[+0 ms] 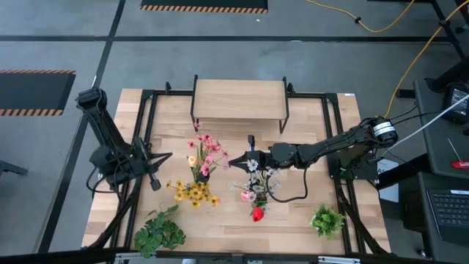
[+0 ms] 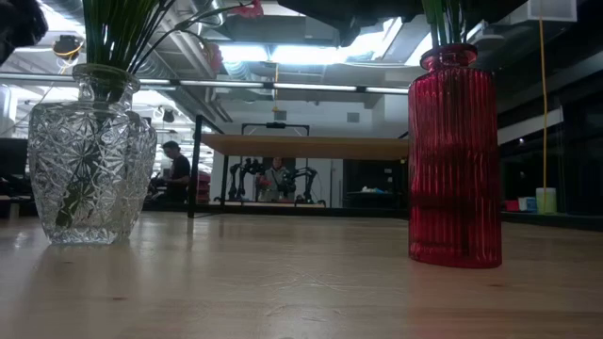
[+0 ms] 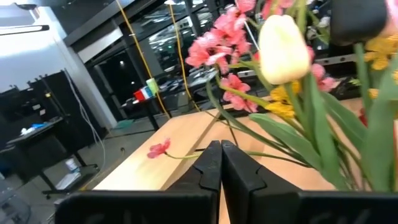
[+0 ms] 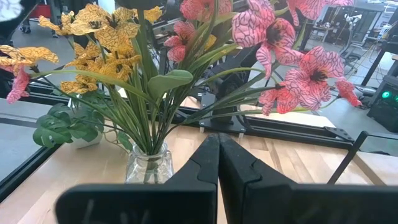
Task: Pick and place flowers into a vace then onto a shelf
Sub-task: Put the transparent vase with flowers on the shelf
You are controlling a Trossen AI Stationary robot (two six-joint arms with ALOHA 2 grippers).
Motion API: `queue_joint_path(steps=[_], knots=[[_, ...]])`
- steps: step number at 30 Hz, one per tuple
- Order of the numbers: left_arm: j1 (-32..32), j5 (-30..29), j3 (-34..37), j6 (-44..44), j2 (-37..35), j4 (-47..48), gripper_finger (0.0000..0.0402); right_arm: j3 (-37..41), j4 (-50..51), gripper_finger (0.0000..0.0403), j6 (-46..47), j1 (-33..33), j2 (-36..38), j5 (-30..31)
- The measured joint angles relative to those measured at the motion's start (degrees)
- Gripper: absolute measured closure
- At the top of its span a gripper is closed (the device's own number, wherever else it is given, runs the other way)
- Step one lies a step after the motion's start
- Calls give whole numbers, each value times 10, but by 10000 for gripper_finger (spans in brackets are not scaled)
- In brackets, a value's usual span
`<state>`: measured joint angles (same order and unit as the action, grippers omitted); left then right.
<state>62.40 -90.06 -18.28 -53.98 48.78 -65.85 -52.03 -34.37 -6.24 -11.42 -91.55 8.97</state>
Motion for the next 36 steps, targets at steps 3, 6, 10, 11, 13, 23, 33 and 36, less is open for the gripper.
queue_joint_path(steps=[3,6,10,11,13,23,33,36], knots=[[-3,0,0,-20,-21,-11,400,0,0,398,0,0,0,0],[-2,0,0,-32,-44,-15,400,0,0,398,0,0,0,0],[6,0,0,-67,-60,-15,400,0,0,398,-3,1,0,0],[8,1,0,-75,-64,-14,400,0,0,398,-3,1,0,0],[10,6,0,-78,-80,-14,400,0,0,398,-4,1,0,0],[8,157,0,36,-94,150,400,0,-1,398,-5,11,0,0],[-45,404,-18,317,-178,506,400,0,-1,398,-2,11,0,0],[-81,477,-41,414,-201,617,400,0,0,398,-1,11,0,0]])
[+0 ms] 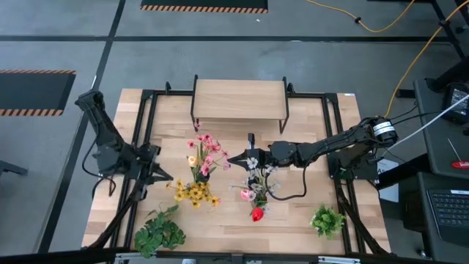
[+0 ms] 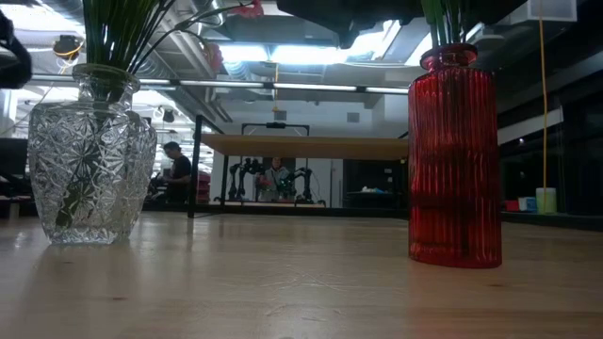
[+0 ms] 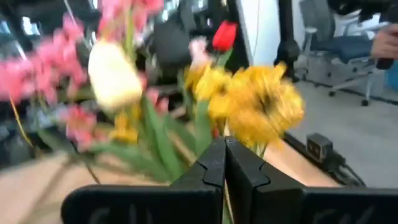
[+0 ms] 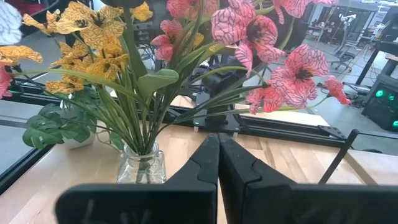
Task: Pick and place flowers into a vace then onto a shelf
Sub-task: Put the transparent vase with flowers on the shelf
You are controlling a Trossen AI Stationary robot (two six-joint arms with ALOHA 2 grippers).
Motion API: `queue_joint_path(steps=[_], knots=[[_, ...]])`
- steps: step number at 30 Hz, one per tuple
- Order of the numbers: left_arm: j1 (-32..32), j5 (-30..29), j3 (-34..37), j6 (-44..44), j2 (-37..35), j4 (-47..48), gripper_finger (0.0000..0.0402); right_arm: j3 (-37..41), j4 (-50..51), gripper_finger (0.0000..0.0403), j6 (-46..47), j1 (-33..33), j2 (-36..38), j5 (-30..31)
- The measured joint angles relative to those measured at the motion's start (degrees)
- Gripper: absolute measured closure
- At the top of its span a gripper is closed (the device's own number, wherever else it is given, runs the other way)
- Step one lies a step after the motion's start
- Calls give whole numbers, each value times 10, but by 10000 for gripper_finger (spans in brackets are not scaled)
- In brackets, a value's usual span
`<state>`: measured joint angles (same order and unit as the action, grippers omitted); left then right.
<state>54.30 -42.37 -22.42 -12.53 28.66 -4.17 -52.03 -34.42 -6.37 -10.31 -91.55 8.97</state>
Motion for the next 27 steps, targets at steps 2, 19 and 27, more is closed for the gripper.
queue_joint_path(steps=[2,19,27], knots=[[-25,8,-4,49,-4,45,399,0,0,398,0,0,0,0],[-72,75,-4,188,25,148,359,0,2,398,1,0,0,0],[-72,75,-4,199,25,147,259,0,13,398,18,0,0,-1]])
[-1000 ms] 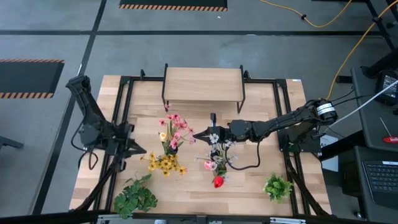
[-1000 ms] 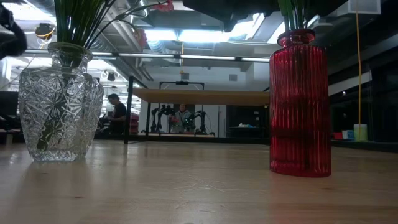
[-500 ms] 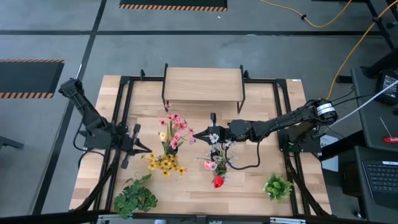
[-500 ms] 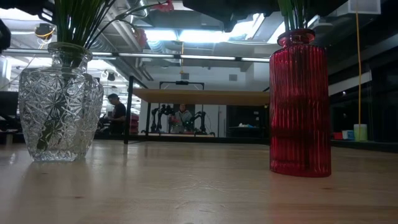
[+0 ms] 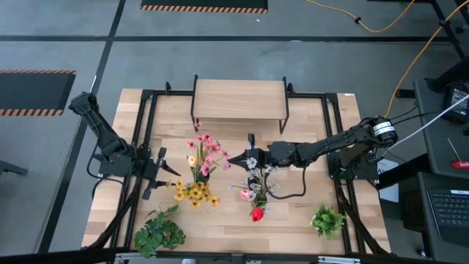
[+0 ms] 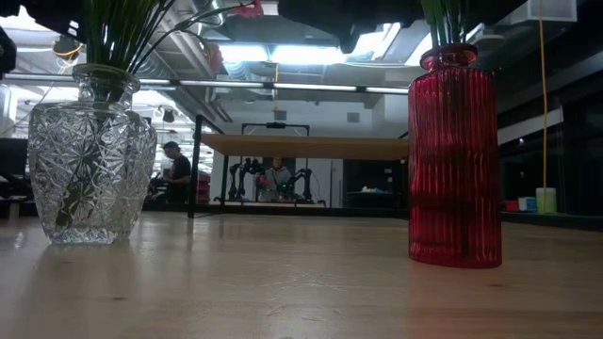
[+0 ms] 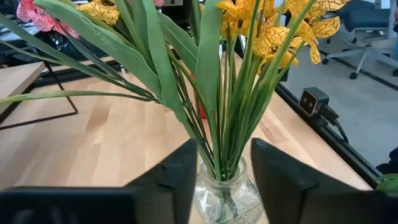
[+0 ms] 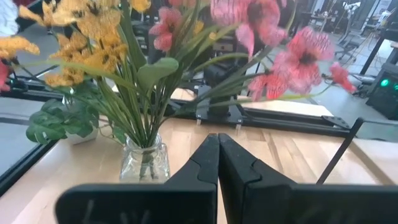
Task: Pick and place flowers into a vace then onto a shelf
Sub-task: Put the transparent vase with flowers on the shelf
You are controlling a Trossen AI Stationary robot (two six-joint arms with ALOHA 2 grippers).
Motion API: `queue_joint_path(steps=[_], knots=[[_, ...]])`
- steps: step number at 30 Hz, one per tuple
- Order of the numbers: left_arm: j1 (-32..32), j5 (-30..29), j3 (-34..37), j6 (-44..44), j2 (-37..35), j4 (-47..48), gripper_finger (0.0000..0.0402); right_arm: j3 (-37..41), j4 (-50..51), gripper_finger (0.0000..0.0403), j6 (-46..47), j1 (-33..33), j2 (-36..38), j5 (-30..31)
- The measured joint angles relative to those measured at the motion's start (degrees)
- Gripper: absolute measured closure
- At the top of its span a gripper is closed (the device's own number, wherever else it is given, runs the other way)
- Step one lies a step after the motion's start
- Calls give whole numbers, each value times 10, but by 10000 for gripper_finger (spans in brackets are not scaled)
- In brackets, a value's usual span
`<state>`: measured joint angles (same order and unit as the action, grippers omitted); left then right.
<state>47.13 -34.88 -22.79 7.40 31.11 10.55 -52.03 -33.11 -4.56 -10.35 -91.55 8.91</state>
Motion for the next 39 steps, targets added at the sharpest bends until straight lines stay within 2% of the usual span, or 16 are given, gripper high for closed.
queue_joint_path(steps=[9,16,21,31,39], knots=[[0,0,0,-5,6,1,154,0,19,398,13,-1,0,-18],[0,5,0,3,10,0,102,0,19,398,13,-1,0,-56],[0,4,0,6,32,11,86,0,18,398,12,-1,0,-56],[0,-8,0,101,93,48,84,0,-12,398,-2,0,0,-56],[0,-27,0,152,141,44,84,-7,-17,398,9,34,7,-56]])
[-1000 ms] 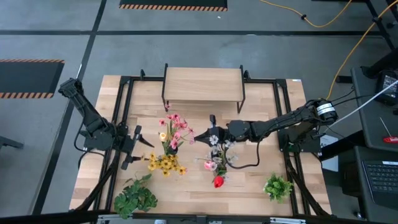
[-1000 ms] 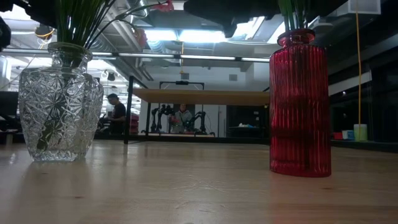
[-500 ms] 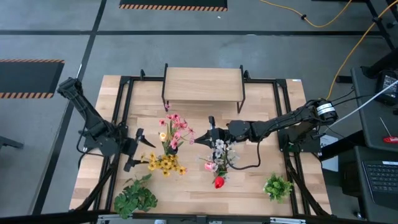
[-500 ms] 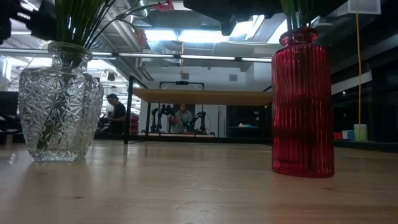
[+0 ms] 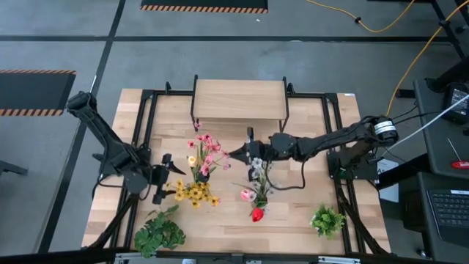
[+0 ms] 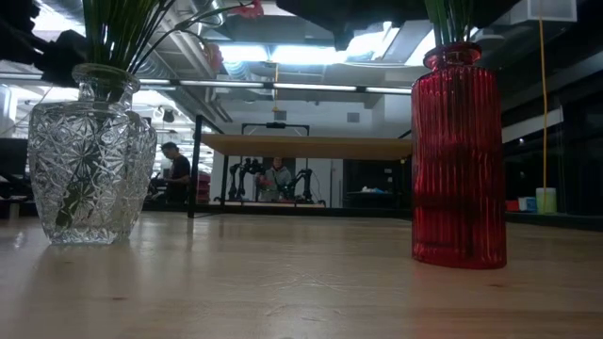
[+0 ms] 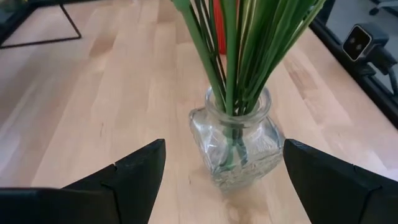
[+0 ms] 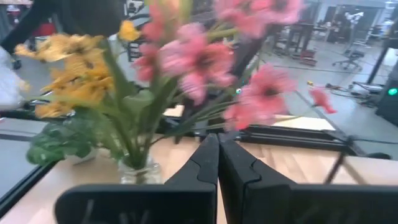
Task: Pick and place flowers into a vace then onto a shelf
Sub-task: Put the transparent vase with flowers on the shelf
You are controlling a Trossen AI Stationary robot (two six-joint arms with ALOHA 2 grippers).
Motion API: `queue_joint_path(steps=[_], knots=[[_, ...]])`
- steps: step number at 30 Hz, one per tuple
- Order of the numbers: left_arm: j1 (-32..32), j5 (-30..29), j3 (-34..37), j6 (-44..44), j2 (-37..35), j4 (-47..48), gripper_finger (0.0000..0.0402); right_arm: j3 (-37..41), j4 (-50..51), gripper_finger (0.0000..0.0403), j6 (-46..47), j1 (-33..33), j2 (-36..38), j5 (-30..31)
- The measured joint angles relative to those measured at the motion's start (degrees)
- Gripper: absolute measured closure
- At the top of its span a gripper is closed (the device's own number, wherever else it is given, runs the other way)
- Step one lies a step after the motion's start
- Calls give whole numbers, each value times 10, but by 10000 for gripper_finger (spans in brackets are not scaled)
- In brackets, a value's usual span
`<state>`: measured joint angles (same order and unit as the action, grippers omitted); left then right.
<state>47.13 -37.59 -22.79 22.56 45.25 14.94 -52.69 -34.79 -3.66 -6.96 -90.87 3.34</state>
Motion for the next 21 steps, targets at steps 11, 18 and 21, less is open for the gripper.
queue_joint_path(steps=[11,18,21], knots=[[-7,16,0,11,57,-62,84,-1,87,398,-39,31,83,0],[-37,45,0,30,119,-91,84,-1,177,398,-58,45,132,-5],[-43,61,0,6,131,-126,84,-1,198,398,-53,49,138,-6]])
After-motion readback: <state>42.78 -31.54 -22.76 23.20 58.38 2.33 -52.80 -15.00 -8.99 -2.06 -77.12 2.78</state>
